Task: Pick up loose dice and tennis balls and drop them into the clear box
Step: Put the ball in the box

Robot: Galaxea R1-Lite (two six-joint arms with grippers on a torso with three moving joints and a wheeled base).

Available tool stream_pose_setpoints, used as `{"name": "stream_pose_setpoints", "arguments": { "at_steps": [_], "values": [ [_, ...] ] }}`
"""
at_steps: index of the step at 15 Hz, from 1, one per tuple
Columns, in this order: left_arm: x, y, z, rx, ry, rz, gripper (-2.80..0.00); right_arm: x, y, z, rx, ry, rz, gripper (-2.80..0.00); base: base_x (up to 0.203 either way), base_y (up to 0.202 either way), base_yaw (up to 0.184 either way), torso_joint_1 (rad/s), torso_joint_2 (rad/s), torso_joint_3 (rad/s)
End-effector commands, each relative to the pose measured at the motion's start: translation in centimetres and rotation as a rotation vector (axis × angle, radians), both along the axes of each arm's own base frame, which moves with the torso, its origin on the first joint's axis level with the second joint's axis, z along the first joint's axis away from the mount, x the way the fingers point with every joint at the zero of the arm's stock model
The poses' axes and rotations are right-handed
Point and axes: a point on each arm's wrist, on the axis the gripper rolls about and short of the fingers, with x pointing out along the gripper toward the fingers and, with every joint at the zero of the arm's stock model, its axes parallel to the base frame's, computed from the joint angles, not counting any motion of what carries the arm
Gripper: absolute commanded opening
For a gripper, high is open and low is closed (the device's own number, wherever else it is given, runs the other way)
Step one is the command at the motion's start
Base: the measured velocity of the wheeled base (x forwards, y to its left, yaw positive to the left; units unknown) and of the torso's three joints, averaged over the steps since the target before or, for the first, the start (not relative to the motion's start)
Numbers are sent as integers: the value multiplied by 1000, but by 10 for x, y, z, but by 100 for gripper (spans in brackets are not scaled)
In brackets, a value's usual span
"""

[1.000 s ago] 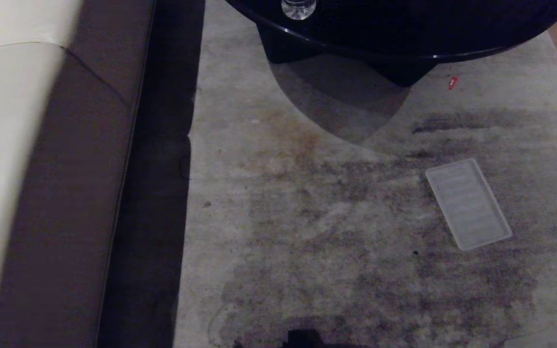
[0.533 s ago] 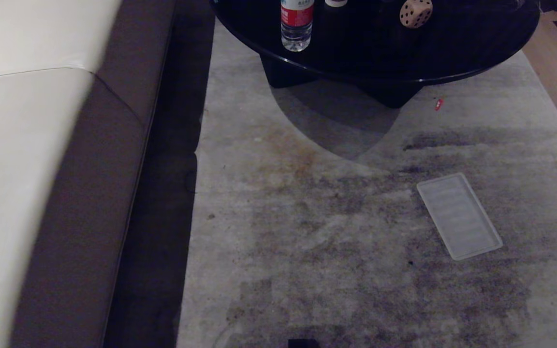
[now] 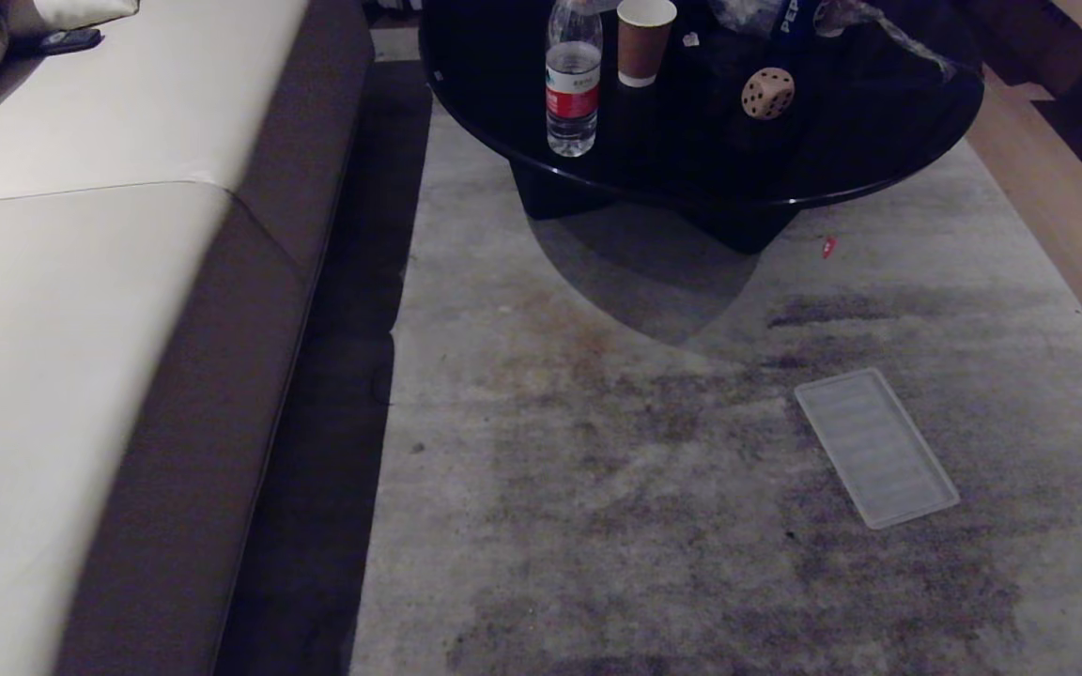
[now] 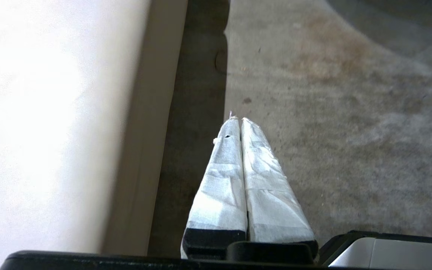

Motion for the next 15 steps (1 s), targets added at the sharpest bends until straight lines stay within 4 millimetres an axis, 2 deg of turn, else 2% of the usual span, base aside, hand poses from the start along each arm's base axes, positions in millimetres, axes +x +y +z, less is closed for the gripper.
{"name": "stream_pose_setpoints", "arguments": {
  "at_steps": [1,4,10,15],
  "values": [
    [0,0,0,0,3,0,-280,0,0,0,0,3,0,-280,0,0,0,-1,11,198],
    [0,0,0,6,2,1,-280,0,0,0,0,3,0,-280,0,0,0,1,3,172],
    [0,0,0,1,3,1,-280,0,0,0,0,3,0,-280,0,0,0,2,1,22],
    [0,0,0,-4,3,1,-280,0,0,0,2,3,-1,-280,-3,8,-139,3,5,5]
  ]
}}
